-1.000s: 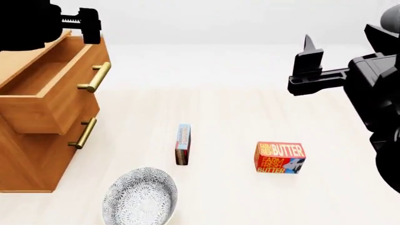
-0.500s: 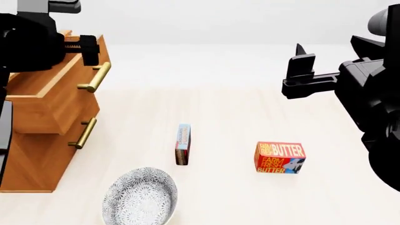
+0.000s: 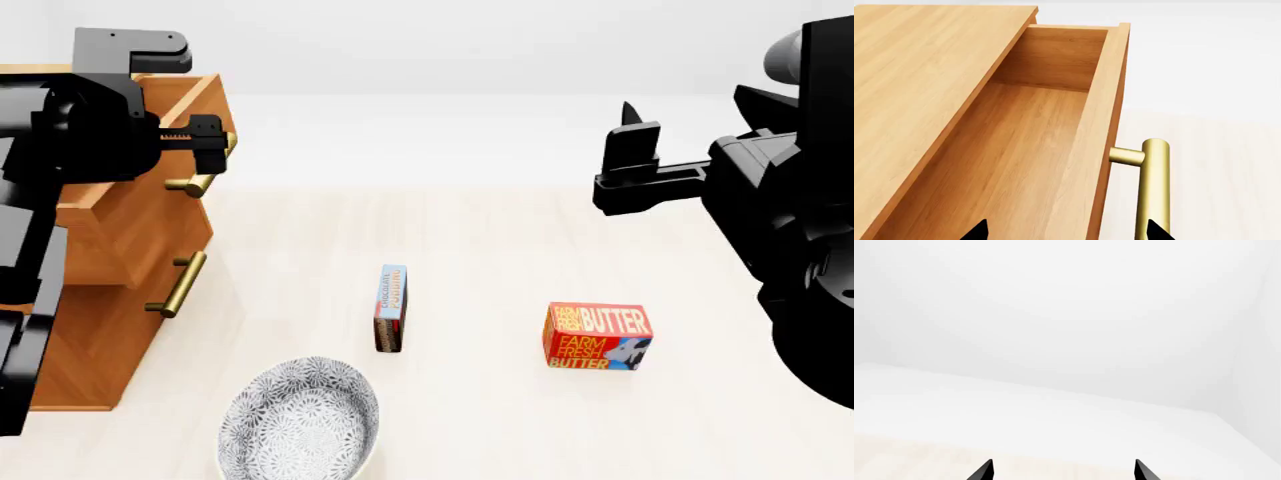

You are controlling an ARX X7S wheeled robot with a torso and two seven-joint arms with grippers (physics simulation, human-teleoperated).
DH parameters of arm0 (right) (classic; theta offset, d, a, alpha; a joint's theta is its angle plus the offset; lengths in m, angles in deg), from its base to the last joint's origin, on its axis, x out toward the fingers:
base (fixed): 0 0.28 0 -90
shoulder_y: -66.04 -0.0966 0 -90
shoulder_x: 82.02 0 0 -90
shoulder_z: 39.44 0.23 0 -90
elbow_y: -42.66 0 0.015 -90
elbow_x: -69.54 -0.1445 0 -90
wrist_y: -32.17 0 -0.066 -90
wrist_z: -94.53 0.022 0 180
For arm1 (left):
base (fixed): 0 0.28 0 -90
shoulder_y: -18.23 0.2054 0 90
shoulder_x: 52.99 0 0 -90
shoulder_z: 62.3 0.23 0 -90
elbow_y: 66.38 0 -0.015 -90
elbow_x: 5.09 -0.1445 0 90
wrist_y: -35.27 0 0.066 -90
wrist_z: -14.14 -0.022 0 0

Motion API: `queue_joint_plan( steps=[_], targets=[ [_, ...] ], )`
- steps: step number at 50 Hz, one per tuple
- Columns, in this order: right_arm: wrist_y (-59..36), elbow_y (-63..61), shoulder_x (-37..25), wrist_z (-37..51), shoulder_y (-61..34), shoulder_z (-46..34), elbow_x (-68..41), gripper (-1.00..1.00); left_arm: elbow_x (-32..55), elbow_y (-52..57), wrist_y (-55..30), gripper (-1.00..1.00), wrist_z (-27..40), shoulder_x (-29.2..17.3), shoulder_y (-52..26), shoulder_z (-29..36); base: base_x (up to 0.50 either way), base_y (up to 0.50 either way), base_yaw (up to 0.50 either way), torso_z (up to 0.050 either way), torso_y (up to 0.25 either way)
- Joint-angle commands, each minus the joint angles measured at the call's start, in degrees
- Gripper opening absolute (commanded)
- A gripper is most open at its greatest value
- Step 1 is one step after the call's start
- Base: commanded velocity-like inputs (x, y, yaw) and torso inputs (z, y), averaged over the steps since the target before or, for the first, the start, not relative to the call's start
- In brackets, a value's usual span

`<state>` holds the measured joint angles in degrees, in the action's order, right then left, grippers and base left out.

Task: Put the chocolate pudding in the top drawer of the cabinet and close it.

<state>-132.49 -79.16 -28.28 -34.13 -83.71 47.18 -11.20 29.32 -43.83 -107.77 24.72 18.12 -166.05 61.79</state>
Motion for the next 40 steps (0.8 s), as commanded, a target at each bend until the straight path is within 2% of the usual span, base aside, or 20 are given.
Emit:
queue_joint_plan(
  steps=[1, 12, 26, 40],
  targets=[
    [0.5, 0.4, 0.0, -0.1, 0.0, -0.8, 0.4, 1.0, -1.2, -5.8, 3.3, 1.0, -2.4, 1.5, 0.3, 0.5, 0.0, 0.0, 0.0, 0.0, 0.0],
    [1.8, 1.5, -0.1, -1.7, 0.3, -1.5, 2.3, 1.0, 0.4, -0.3, -0.3, 1.0, -2.3, 0.6, 3.0, -0.4, 0.0, 0.0, 0.0, 0.0, 0.0],
    [2.4, 1.1, -0.2, -1.7, 0.5, -2.0, 2.1, 1.0, 9.6, 24.1, -15.3, 1.0, 3.1, -2.6, 9.9, -5.4, 0.0, 0.0, 0.0, 0.0, 0.0],
    [2.9, 1.0, -0.9, -1.4, 0.7, -1.9, 1.7, 1.0, 12.7, 30.2, -18.4, 1.0, 4.4, -2.1, 12.5, -6.6, 0.0, 0.0, 0.0, 0.0, 0.0]
  ],
)
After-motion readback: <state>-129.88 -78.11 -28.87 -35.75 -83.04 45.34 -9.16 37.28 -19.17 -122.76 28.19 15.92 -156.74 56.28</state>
